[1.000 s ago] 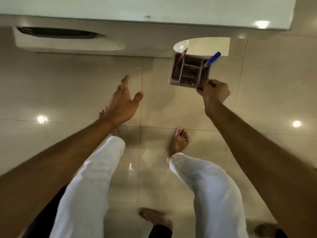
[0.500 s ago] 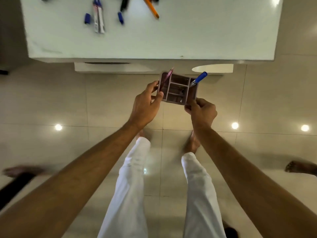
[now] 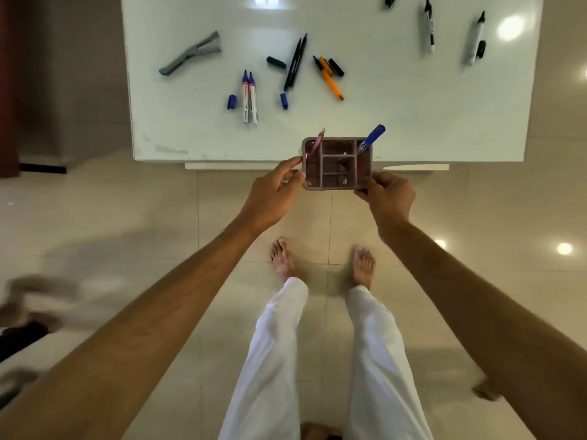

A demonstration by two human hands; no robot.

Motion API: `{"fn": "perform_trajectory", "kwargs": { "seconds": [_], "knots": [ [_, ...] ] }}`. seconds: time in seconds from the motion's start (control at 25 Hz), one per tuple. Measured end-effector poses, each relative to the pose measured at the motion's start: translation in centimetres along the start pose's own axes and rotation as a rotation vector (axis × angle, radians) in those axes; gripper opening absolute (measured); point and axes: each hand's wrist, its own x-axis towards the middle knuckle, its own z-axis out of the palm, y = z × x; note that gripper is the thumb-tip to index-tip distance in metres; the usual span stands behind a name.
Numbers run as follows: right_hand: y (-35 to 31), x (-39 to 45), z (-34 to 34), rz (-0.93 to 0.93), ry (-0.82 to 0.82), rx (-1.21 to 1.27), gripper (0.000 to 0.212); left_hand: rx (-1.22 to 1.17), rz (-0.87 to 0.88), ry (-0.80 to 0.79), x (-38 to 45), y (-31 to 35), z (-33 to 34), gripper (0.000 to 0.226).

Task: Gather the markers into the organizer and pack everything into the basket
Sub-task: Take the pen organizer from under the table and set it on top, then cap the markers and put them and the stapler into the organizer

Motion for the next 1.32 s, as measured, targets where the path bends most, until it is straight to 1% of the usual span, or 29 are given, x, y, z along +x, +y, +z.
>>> {"fn": "perform_trajectory", "kwargs": {
  "seconds": [0.08,0.16,0.28,0.4,0.48,0.6,0.72,0.76,0.84,0.92,0.96,1.04,1.08,1.16,1.2,1.24,1.32],
  "knots": [
    [-1.3,2.0,-0.8,-0.023,0.019,-0.025,0.005,0.040,0.021,-0.076,1.5,1.0,-0.9,0.042],
    [-2.2,4.6,-2.1,-0.029,0.064,-0.071,0.006,0.075,0.036,-0.100,3.4,1.8,-1.1,0.038],
    [-2.9,9.4,-4.2,-0.002,0.132,-0.133,0.009,0.082,-0.008,-0.074,6.7,2.8,-1.5,0.034],
    [-4.3,15.0,-5.9,0.053,0.174,-0.173,0.009,0.099,-0.085,-0.001,10.6,3.6,-2.1,0.029],
    [-5.1,18.3,-6.4,0.059,0.189,-0.181,0.010,0.137,-0.101,-0.002,13.3,3.8,-2.3,0.027],
    [-5.7,22.5,-6.3,0.054,0.181,-0.215,0.012,0.178,-0.150,0.027,16.8,3.9,-3.1,0.028],
    [-6.3,25.2,-5.9,0.085,0.153,-0.237,0.012,0.210,-0.163,0.004,18.6,3.9,-3.3,0.028],
    [-6.4,25.7,-5.8,0.093,0.145,-0.252,0.015,0.220,-0.162,-0.014,19.0,3.9,-3.4,0.028],
    [-6.6,26.0,-5.5,0.090,0.141,-0.326,0.029,0.230,-0.168,-0.047,19.9,3.9,-3.4,0.028],
    [-6.8,25.1,-5.3,0.018,0.206,-0.439,0.042,0.227,-0.173,-0.062,20.5,4.1,-3.4,0.028],
    [-7.0,24.3,-5.2,-0.060,0.263,-0.482,0.044,0.228,-0.176,-0.064,20.7,4.1,-3.4,0.029],
    [-7.8,22.5,-4.3,-0.272,0.349,-0.549,0.038,0.238,-0.177,-0.063,21.1,4.1,-3.4,0.029],
    [-8.3,21.7,-3.6,-0.385,0.329,-0.570,0.033,0.243,-0.175,-0.066,21.4,4.0,-3.5,0.029],
    [-9.3,20.1,-1.4,-0.587,0.171,-0.589,0.025,0.251,-0.173,-0.074,21.8,3.7,-3.8,0.029],
    [-9.8,19.5,-0.1,-0.657,0.079,-0.604,0.022,0.247,-0.176,-0.069,22.0,3.6,-4.1,0.028],
    [-10.4,19.1,1.3,-0.696,-0.010,-0.621,0.021,0.237,-0.186,-0.061,22.2,3.5,-4.3,0.028],
    [-11.5,18.8,4.6,-0.689,-0.177,-0.647,0.023,0.221,-0.204,-0.044,22.4,3.0,-4.9,0.028]
  ]
}}
